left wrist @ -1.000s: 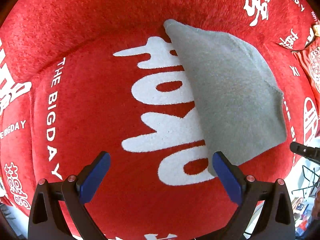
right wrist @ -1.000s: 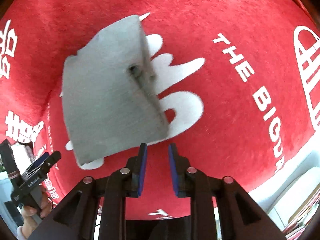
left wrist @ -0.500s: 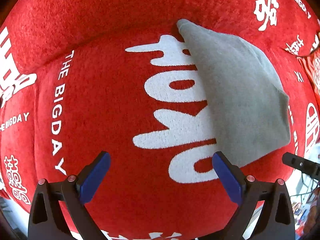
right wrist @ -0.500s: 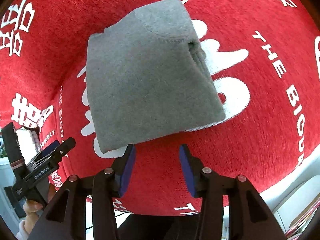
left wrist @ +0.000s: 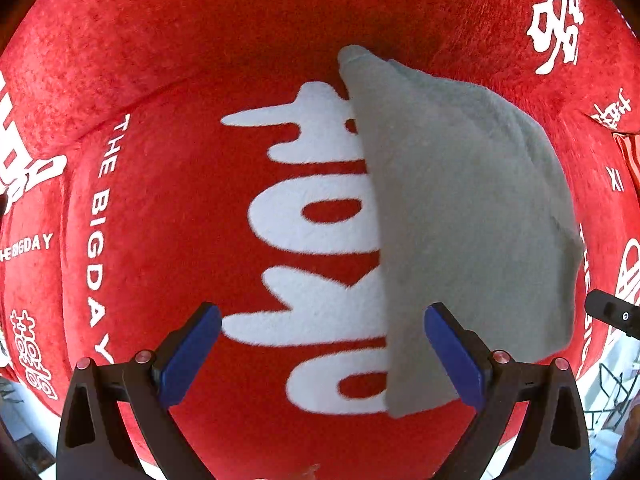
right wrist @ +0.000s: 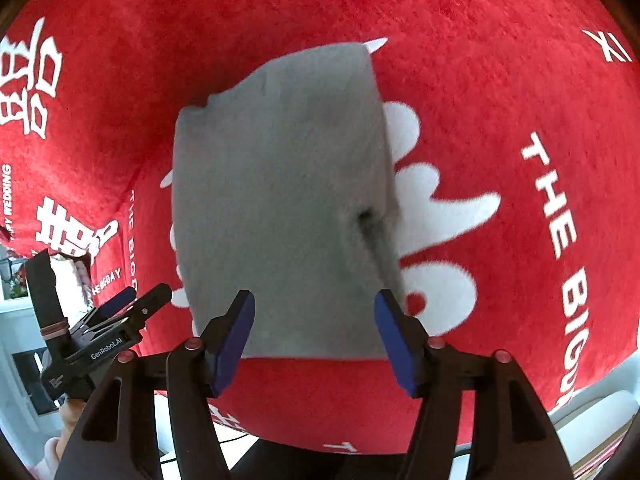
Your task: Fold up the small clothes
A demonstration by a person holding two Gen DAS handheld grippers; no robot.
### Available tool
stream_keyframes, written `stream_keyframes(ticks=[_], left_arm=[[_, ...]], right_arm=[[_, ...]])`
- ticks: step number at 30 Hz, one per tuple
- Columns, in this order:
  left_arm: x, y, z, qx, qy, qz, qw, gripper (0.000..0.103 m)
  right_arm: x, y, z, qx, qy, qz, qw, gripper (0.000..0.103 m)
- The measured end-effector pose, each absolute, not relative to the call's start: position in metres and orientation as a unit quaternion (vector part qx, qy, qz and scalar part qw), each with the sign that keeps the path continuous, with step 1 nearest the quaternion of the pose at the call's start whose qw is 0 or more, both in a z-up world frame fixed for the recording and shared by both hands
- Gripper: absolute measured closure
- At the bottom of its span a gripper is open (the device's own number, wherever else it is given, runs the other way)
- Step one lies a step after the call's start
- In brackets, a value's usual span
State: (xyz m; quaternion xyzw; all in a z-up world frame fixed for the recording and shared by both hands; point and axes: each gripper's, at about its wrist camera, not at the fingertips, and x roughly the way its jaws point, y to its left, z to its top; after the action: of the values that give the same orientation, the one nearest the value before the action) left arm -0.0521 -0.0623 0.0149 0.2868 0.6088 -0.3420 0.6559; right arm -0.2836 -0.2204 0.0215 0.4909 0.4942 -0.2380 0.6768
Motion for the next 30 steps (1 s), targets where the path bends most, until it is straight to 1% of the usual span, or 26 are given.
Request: stream_keyframes(ticks=[16,30], left_arm=[[-0.041,-0.110,0.006,0.286,0.623,-0.337,0.646,0.001],[-0.046,-0.138,-0.009,0.286,0.638,-0.341,0.628,0.001]], right_arm=[[-0.304,-0.285,0.006,0.523,0.484,-0.245,0.657,0.035],[-0.302,-0.308,-0.014,0.554,0.484,-0.206,0.646,0.034]])
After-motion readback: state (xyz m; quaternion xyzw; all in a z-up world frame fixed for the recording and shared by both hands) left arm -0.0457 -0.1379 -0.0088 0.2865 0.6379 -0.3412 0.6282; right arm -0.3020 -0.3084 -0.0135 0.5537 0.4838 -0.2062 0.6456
